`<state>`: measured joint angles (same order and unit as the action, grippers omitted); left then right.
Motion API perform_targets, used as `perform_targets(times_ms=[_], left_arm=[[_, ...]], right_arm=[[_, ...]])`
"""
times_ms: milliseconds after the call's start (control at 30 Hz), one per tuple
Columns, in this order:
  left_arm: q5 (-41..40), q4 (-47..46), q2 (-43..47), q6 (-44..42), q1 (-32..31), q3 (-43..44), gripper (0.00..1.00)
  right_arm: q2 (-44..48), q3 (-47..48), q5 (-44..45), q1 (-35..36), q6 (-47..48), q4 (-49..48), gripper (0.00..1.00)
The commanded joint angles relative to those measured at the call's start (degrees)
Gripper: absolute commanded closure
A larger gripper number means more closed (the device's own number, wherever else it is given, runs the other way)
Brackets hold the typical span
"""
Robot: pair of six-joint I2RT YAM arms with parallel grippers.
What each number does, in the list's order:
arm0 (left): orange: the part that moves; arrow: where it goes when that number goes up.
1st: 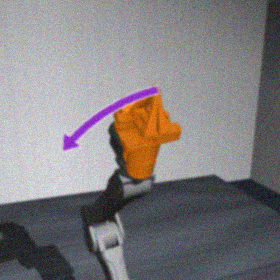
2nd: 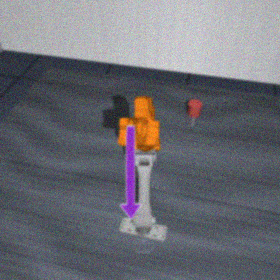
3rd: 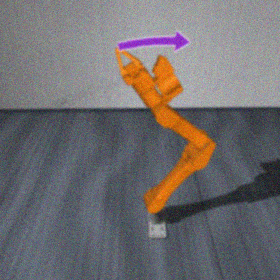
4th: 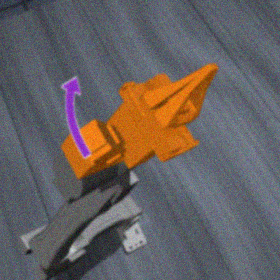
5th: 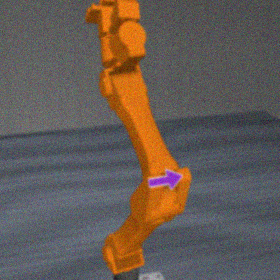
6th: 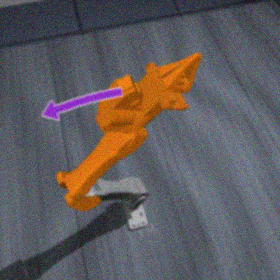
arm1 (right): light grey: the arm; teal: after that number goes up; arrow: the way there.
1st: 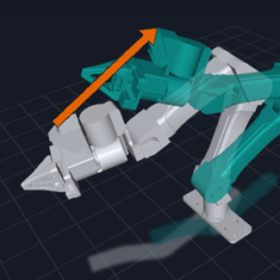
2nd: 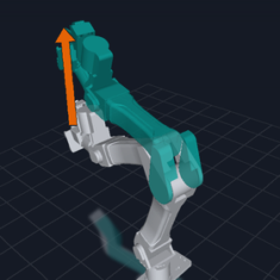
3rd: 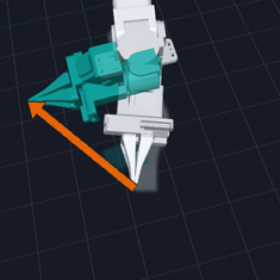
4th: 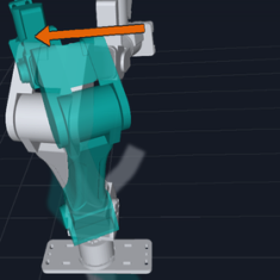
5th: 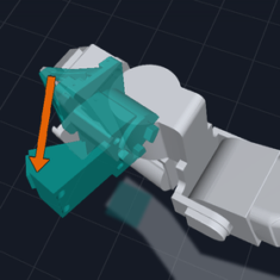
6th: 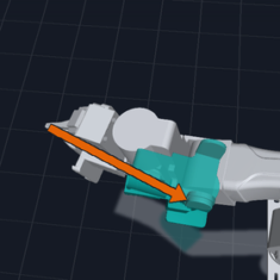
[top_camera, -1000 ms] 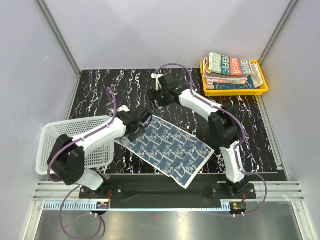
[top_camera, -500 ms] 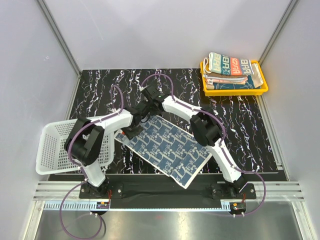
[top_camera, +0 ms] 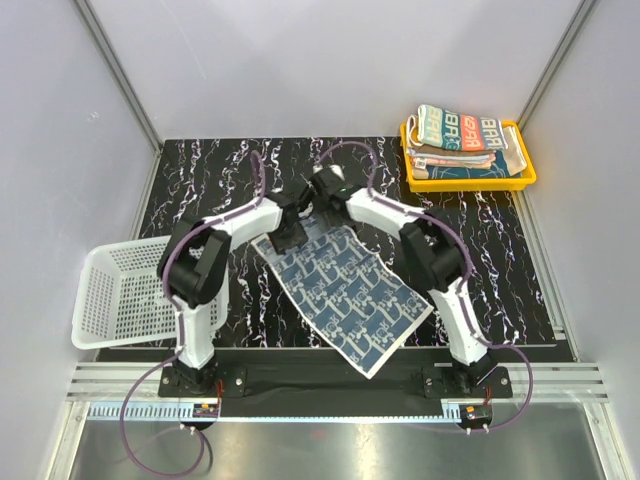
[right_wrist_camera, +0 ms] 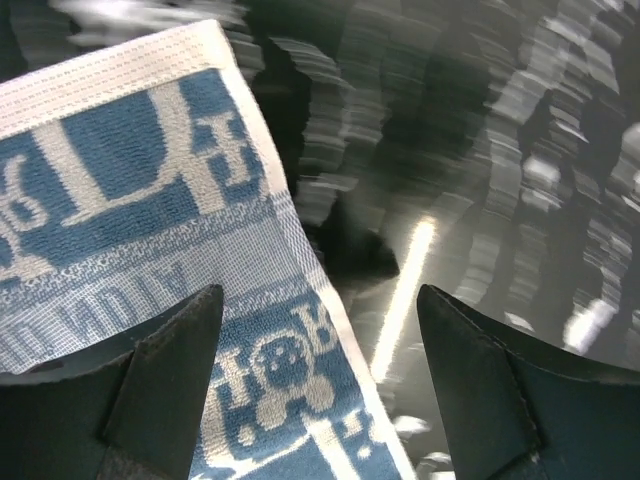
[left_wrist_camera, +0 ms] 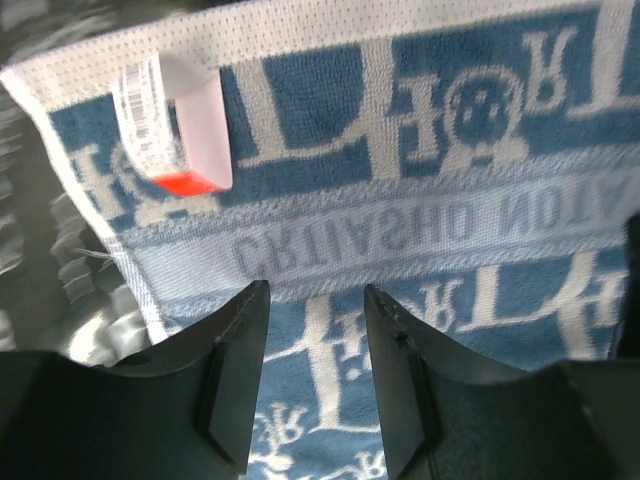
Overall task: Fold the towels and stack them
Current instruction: Flatten out the crumpled towel
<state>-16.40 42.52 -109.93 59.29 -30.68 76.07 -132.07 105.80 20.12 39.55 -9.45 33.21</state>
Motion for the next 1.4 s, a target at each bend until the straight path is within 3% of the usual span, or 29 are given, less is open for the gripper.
perform_targets(times_ms=[0,100,200,367,733,967,1167,1367], left_arm=[[6.71,-4.82,-4.49,-8.99,0.27,9.24,0.52],[10.50,-3.77,-10.73,-12.95,0.27,15.84,0.53],[12.71,-0.44,-17.14,-16.82,0.35,27.68,0.53],[11.22,3.97,-22.52,-21.22,0.71,37.20,0.50],[2.26,4.23,-9.08,-21.15,3.08,29.93,0.44],[1.80,2.40,-10.04,-17.19,5.27,24.30,0.44],[3.39,0.37,-15.05,-17.80,6.07,24.83,0.44],[3.66,-2.62,-15.49,-17.10,6.33,22.80,0.44]], right_arm=[[3.92,-8.73,2.04,-5.52,-4.78,3.98,0.15],[8.66,-16.29,-1.04,-9.92,-8.29,0.99,0.13],[12.62,-20.97,-2.09,-12.47,-11.10,-1.21,0.11],[15.17,-21.51,-7.46,-13.62,-12.61,-3.94,0.11],[14.22,-12.99,-14.40,-18.19,-8.22,-8.78,0.12],[8.85,-5.79,-15.98,-18.54,-4.00,-8.25,0.16],[3.05,0.10,-15.82,-18.72,-2.94,-5.27,0.22],[0.24,0.90,-13.97,-18.63,-3.12,-3.95,0.30]])
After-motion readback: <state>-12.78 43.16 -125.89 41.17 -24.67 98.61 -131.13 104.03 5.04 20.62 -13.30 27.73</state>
